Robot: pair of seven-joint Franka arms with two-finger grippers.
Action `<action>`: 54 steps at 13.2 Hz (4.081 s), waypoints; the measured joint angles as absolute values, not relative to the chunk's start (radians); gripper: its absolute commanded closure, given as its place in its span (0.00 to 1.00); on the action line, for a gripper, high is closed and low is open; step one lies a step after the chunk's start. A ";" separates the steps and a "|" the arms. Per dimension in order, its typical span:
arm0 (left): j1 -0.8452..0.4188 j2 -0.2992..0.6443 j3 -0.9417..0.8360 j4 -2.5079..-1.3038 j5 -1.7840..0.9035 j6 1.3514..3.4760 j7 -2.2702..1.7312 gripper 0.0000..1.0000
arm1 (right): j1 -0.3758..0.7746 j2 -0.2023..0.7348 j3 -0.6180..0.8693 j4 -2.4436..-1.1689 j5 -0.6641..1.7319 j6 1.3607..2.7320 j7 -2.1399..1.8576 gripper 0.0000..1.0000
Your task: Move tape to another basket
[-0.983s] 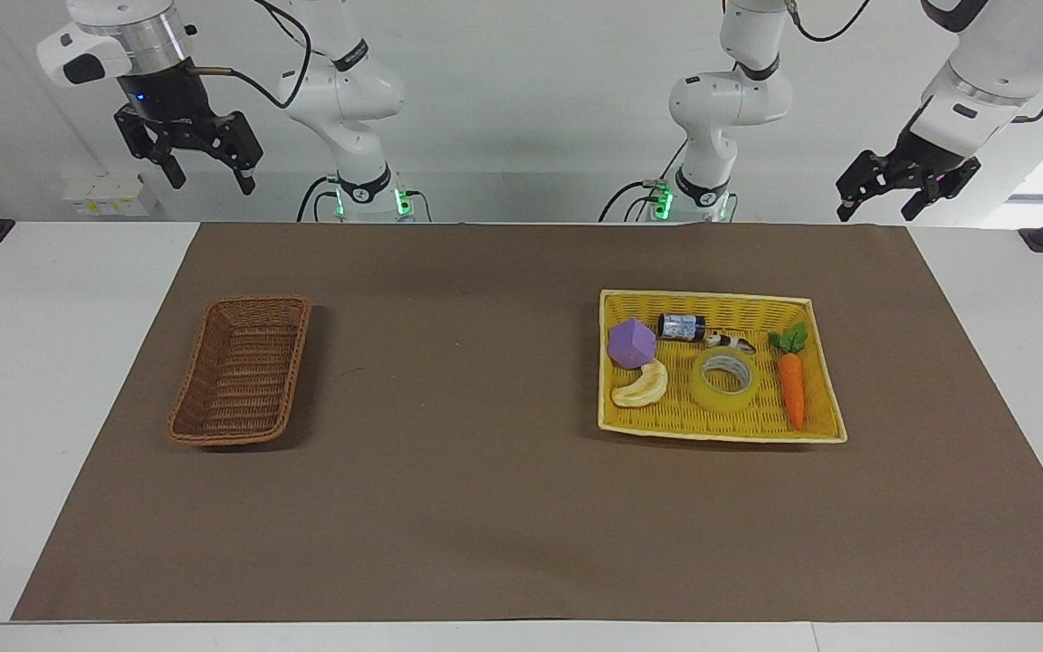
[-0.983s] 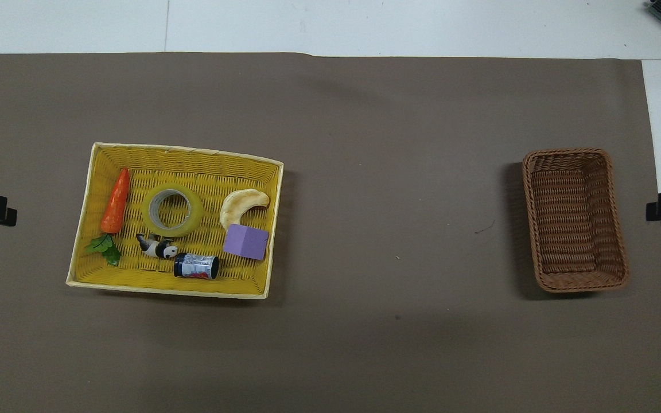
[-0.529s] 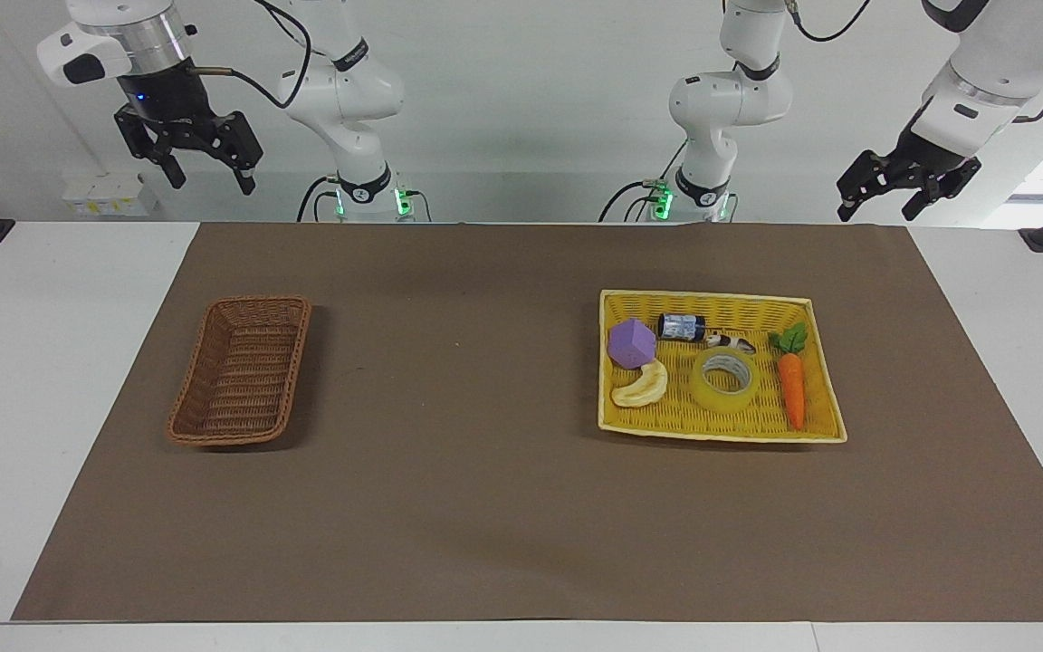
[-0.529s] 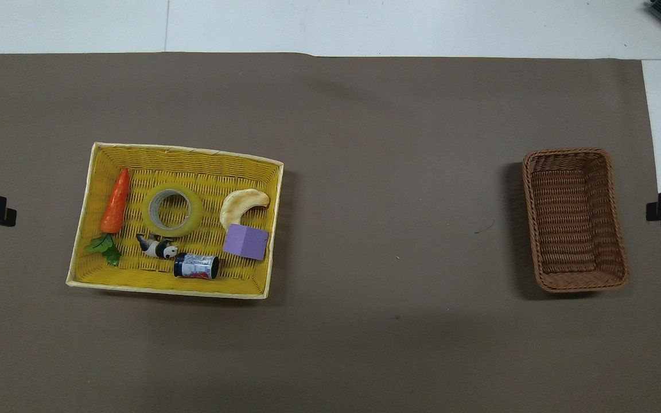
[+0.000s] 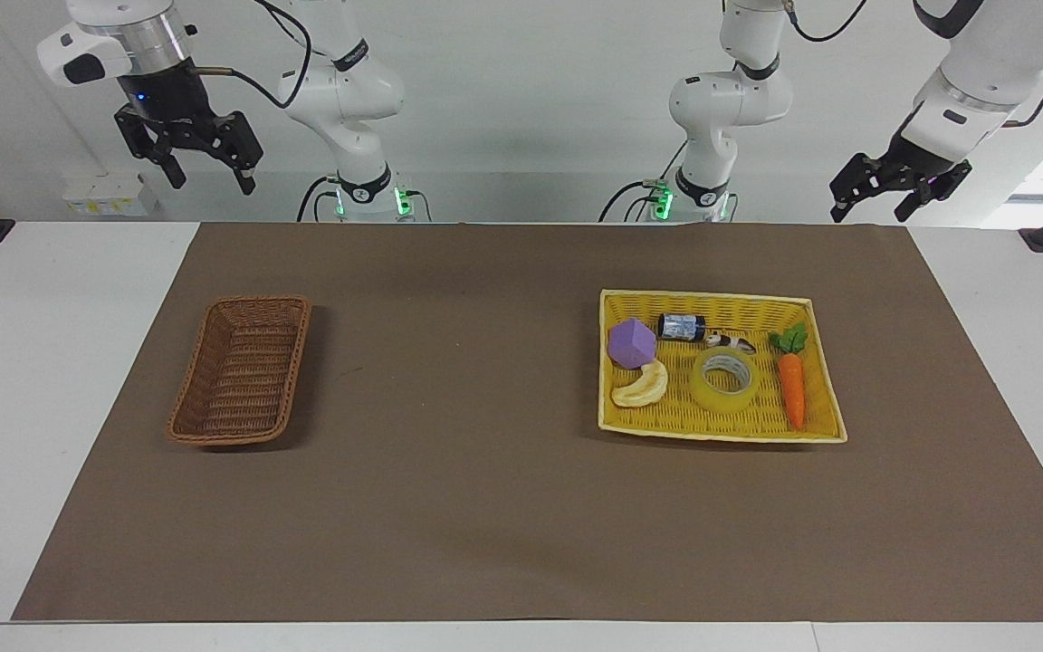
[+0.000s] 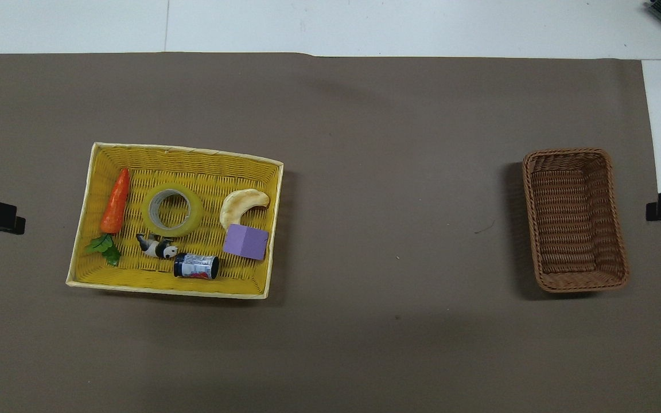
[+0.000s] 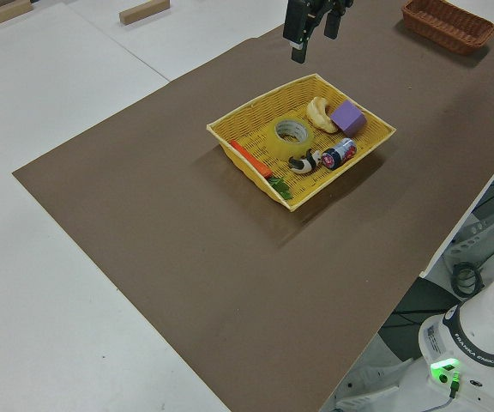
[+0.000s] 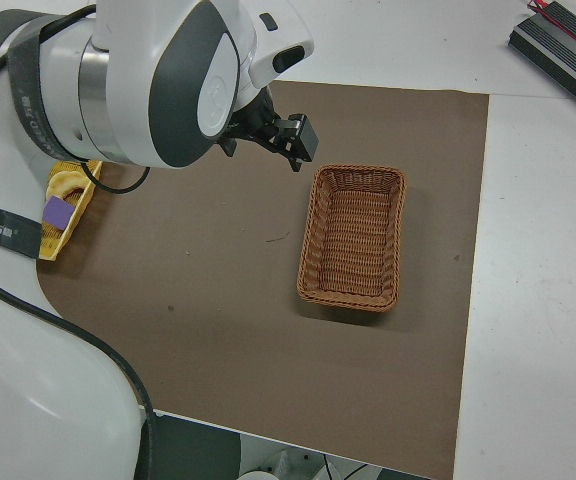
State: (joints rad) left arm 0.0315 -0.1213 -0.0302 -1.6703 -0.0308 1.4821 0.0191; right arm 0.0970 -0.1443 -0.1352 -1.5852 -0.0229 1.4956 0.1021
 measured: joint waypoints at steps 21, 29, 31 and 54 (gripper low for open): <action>-0.027 -0.067 -0.049 -1.969 -0.031 1.902 -0.049 0.00 | 0.097 -0.144 -0.135 -1.585 -0.023 1.496 0.102 0.00; -0.091 0.124 -0.052 -2.143 -0.031 2.259 -0.061 0.48 | 0.097 -0.144 -0.135 -1.585 -0.023 1.496 0.102 0.00; -0.102 0.144 -0.053 -2.163 -0.031 2.303 -0.062 0.62 | 0.097 -0.144 -0.135 -1.585 -0.023 1.496 0.102 0.00; -0.126 0.040 -0.102 -1.671 -0.091 1.634 -0.234 1.00 | 0.097 -0.144 -0.135 -1.585 -0.023 1.496 0.102 0.00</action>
State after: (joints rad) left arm -0.1259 0.0402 -0.1017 -1.6712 -0.0905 1.6339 -0.2337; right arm 0.0970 -0.1443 -0.1352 -1.5852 -0.0229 1.4956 0.1021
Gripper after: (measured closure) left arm 0.784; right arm 0.000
